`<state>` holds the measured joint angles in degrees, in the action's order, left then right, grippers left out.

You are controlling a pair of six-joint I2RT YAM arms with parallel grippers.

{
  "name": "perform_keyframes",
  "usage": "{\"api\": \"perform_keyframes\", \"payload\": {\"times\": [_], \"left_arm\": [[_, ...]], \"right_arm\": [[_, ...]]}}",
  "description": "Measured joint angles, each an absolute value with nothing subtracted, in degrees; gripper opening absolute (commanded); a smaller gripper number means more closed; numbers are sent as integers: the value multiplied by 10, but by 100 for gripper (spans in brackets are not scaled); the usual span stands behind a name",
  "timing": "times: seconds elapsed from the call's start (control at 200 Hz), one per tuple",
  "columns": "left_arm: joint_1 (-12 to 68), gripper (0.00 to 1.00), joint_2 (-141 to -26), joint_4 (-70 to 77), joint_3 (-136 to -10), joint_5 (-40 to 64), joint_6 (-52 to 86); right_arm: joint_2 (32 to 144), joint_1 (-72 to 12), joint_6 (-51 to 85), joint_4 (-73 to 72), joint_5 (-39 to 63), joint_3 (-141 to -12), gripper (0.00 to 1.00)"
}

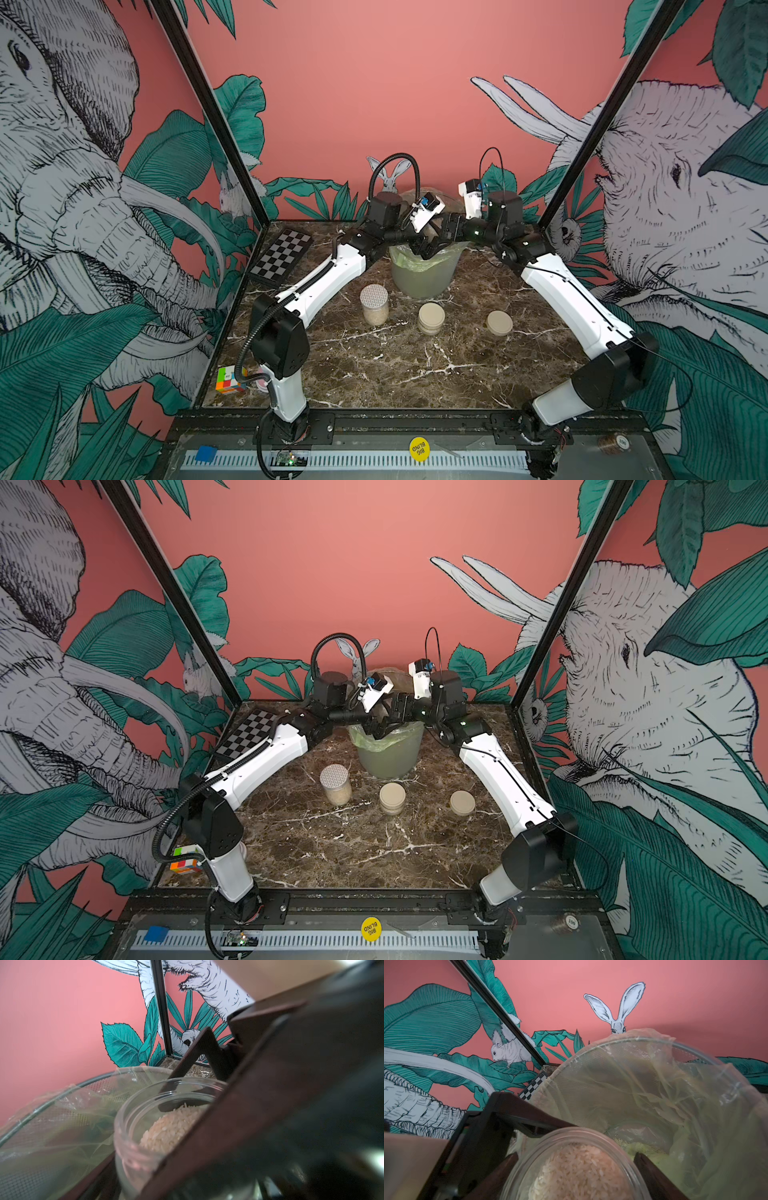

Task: Empty moldy rice from jars
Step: Pour the moldy rice from the jar into the trash bin.

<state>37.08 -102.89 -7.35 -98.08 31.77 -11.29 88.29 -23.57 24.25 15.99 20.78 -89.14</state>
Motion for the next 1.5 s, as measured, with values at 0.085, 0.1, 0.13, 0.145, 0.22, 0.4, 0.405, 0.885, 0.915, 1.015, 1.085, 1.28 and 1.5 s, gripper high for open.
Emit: {"api": "perform_keyframes", "payload": {"times": [0.085,0.1,0.13,0.145,0.22,0.4,0.405,0.885,0.915,1.015,1.085,1.28,1.5], "left_arm": [[371,98,-1028,-71,-981,317,-116],[371,98,-1028,-70,-981,317,-116],[371,98,-1028,-70,-981,317,-116],[371,98,-1028,-70,-981,317,-116],[371,99,-1028,-69,-981,314,-116],[370,100,-1017,-59,-973,296,-116],[370,100,-1016,-58,-973,295,-116],[369,100,-925,20,-897,163,54],[368,100,-924,24,-892,155,75],[366,100,-923,51,-869,139,140],[365,99,-922,73,-845,131,184],[364,100,-922,100,-827,124,276],[364,100,-923,149,-823,119,355]], "right_arm": [[889,-235,250,166,199,-898,15],[891,-235,252,167,199,-900,15],[893,-235,253,168,198,-902,15],[895,-235,254,168,197,-903,15],[901,-235,257,173,197,-910,15],[919,-235,269,186,197,-933,15],[920,-235,270,186,198,-934,15],[973,-202,447,134,236,-964,15],[973,-203,460,128,239,-966,15],[973,-203,493,104,245,-967,15],[973,-203,520,88,245,-967,15],[973,-204,591,45,241,-966,15],[973,-210,650,21,216,-963,15]]}}
